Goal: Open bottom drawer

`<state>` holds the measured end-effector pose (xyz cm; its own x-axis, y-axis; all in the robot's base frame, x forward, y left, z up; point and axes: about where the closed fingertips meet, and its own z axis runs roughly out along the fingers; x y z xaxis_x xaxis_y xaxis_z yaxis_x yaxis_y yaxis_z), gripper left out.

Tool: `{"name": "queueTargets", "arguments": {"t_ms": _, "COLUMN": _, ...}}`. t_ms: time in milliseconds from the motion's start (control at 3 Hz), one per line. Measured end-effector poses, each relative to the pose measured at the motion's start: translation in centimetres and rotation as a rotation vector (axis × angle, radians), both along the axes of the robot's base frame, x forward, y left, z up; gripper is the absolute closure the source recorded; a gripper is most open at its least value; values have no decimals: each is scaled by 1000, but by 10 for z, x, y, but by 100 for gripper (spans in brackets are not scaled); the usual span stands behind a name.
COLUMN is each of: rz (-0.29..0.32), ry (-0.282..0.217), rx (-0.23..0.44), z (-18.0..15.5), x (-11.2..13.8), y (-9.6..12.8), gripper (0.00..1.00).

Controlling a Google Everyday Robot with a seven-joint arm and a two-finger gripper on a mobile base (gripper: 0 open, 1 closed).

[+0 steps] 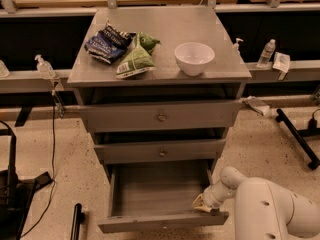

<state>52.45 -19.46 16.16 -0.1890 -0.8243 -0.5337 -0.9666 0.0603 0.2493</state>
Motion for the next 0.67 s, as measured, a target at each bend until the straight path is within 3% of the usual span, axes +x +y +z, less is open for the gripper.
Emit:
{"name": "queueTargets", "arguments": {"t_ms": 333, "rz": 0, "ry": 0, "rx": 0, "z": 0, "x": 0, "y": 0, "gripper": 6}}
{"name": "queueTargets", "arguments": {"t_ms": 667, "rz": 0, "ry": 0, "rx": 0, "z": 0, "x": 11, "y": 5, "gripper": 0}}
